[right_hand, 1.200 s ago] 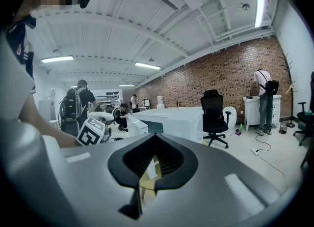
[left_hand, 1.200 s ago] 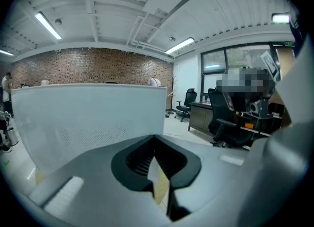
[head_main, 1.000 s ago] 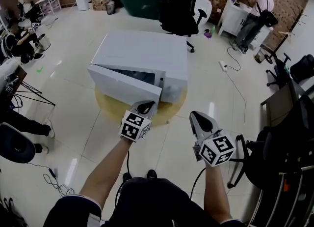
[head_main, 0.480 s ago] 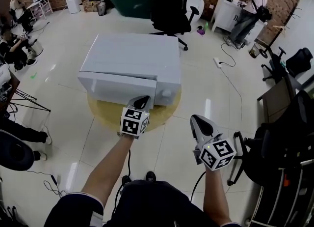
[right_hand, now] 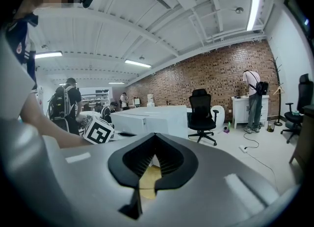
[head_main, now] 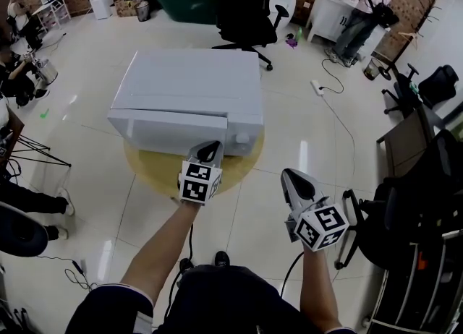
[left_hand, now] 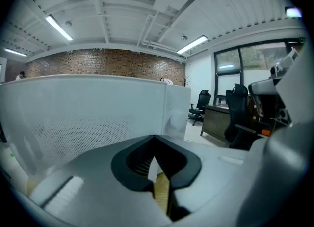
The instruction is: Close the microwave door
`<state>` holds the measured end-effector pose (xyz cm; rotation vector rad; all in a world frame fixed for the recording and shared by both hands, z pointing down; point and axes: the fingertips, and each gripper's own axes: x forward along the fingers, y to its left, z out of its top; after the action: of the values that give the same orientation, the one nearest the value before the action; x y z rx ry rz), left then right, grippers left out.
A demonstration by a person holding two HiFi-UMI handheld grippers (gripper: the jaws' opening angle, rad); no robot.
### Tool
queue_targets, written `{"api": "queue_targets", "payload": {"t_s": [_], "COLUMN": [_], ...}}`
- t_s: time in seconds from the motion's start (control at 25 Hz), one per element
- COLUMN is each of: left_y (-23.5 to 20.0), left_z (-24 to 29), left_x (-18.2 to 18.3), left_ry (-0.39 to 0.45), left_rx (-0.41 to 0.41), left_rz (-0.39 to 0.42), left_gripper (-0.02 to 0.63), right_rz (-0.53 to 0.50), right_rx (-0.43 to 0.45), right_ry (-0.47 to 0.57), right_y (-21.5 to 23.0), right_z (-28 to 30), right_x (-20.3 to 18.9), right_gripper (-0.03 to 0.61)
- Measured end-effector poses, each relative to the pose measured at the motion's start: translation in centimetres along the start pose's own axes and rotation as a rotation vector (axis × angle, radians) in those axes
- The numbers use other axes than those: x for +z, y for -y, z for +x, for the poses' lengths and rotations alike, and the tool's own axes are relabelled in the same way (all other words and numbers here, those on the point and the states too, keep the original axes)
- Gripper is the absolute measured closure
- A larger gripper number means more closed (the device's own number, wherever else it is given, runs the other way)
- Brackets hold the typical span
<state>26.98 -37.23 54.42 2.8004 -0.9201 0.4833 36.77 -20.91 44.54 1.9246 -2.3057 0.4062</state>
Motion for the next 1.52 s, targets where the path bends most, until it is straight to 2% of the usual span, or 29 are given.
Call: {"api": "queue_targets", "payload": {"t_s": [0.4,0.72,1.0,1.52], "left_y": [-0.3,-0.4,-0.7,-2.4], "left_z": [2.1,0.6,-3.4,-15.6], "left_x": [0.3,1.7,3.1,5.7], "left_ry": [-0.038,0.006,0.041,0.158], "left_rx": [-0.012,-0.003,-0.012,-0.018], "left_rz": [0.012,0.003,0.013,0.004], "left_gripper": [0.601,0.601,0.601,0.601], "right_rz": [-0.007,-0.01,-0.028,-0.094], "right_rx": [-0.017,-0.006,0.048,0.159], "right_ry": [-0.004,-0.005,0.012,0.053], "right_y": [0.2,-1.2,-4.1,-13.3], "right_z": [0.0,-0.2,1.0,4.3], "right_x": [0.1,0.2,1.0,2.2], "right_gripper": [0.577,0.577,0.577,0.577]}}
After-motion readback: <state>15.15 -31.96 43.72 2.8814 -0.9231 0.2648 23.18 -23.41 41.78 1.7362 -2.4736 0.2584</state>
